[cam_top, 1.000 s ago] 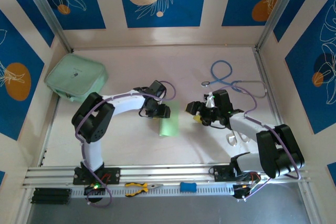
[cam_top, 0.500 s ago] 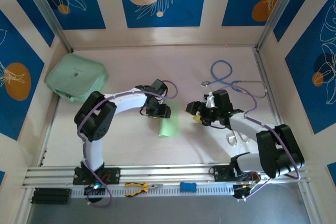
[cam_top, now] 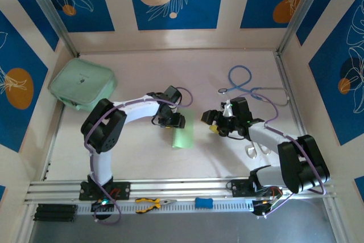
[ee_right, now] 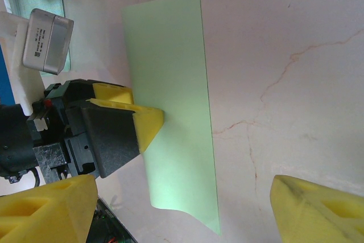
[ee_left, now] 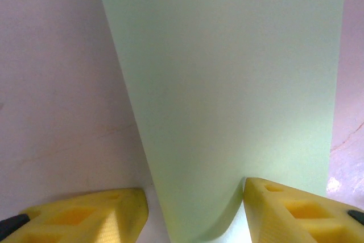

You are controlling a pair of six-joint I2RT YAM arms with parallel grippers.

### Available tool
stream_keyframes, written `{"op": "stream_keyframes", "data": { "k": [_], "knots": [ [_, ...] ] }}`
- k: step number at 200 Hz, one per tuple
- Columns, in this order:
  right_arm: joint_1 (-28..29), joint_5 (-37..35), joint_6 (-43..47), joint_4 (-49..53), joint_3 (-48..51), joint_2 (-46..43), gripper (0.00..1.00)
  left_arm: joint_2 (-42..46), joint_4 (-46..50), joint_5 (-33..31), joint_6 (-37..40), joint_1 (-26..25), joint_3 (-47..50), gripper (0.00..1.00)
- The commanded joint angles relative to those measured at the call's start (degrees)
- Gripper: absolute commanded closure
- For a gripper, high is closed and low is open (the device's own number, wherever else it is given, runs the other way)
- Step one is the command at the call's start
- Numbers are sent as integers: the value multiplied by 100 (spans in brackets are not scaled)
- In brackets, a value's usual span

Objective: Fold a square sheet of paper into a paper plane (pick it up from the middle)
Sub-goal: Hold the square sheet of paper at the center of the table.

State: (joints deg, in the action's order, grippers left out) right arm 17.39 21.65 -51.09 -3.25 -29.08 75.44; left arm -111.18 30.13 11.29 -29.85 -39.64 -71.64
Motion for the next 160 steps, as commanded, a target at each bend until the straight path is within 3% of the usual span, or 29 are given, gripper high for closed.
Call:
{"op": "stream_keyframes", "data": {
  "k": [1, 44, 80, 160],
  "knots": [
    [6, 145, -28, 52, 67, 15, 20, -614, -306, -356, 141, 0, 238, 44],
    [65, 207, -42, -57, 47, 132, 21, -601, -346, -329, 111, -9, 264, 44],
    [192, 188, -93, -225, -19, 310, 34, -608, -385, -327, 69, -3, 290, 44],
    [288, 66, -108, -211, -52, 366, 35, -612, -479, -374, -149, 0, 324, 45]
  ]
}}
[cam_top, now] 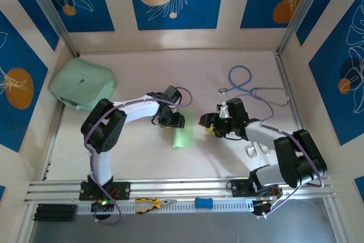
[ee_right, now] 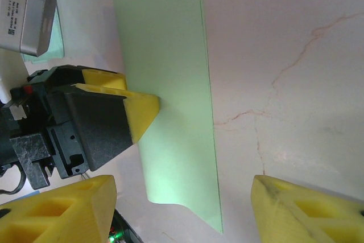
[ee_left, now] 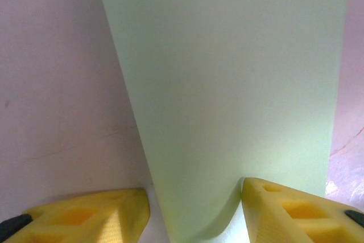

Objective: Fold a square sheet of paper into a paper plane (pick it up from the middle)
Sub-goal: Hold the square sheet of paper at the center of the table.

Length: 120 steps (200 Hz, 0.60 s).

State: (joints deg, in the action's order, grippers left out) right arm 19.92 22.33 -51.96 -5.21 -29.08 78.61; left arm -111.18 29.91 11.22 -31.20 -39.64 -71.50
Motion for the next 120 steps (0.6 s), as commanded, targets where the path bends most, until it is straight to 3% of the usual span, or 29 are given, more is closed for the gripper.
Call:
{"op": "stream_keyframes", "data": {
  "k": [1, 120],
  "knots": [
    [32, -5, -23, -14, -53, 54, 35, -609, -463, -363, -16, 0, 307, 45],
    [34, 17, -14, -7, -47, 58, 35, -649, -372, -349, 245, -2, 250, 47]
  ]
}}
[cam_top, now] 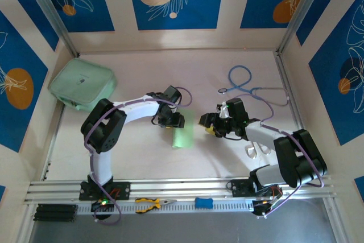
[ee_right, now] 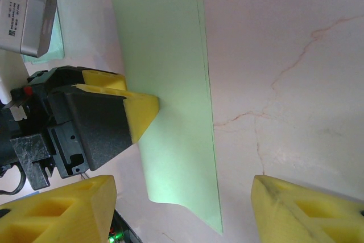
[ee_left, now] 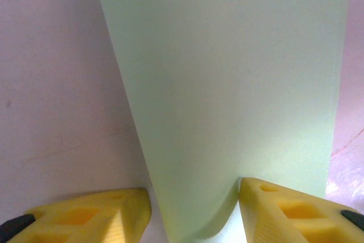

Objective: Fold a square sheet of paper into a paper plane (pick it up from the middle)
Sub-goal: Hold the square sheet of paper at the center of the table.

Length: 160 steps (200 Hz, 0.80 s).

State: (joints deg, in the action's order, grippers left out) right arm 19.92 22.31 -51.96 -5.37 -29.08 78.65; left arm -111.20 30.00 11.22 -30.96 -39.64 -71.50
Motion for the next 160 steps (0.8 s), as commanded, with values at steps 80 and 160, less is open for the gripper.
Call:
{"op": "stream_keyframes", "data": {
  "k": [80, 160],
  "knots": [
    [34, 6, -4, 33, -45, 32, 35, -710, -267, -369, 398, -7, 146, 48],
    [37, 2, 20, 87, -63, 24, 35, -728, -326, -377, 265, -5, 159, 47]
  ]
}}
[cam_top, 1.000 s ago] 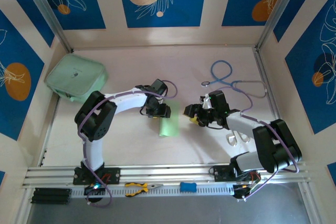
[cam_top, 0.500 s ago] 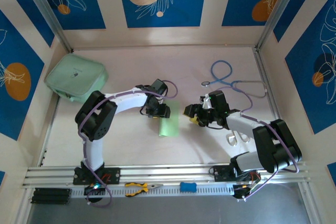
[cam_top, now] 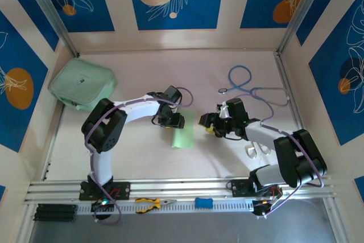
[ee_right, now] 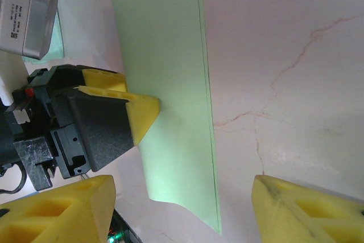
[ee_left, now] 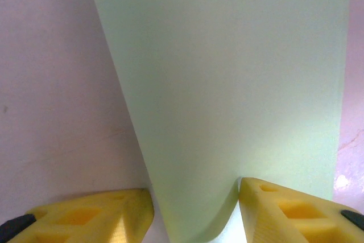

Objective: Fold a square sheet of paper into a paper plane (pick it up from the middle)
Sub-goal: Hold the square sheet of paper at the center of the table.

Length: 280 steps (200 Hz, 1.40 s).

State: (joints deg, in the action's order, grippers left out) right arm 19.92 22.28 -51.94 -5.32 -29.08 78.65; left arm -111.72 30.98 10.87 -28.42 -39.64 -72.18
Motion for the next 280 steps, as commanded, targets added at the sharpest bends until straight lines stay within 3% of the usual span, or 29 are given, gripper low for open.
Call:
{"op": "stream_keyframes", "data": {
  "k": [1, 280],
  "knots": [
    [37, 4, 18, 79, -63, 26, 35, -680, -430, -341, 7, -7, 229, 47],
    [133, 21, -44, -92, -63, 142, 37, -711, -637, -270, 90, -12, 328, 45]
  ]
}}
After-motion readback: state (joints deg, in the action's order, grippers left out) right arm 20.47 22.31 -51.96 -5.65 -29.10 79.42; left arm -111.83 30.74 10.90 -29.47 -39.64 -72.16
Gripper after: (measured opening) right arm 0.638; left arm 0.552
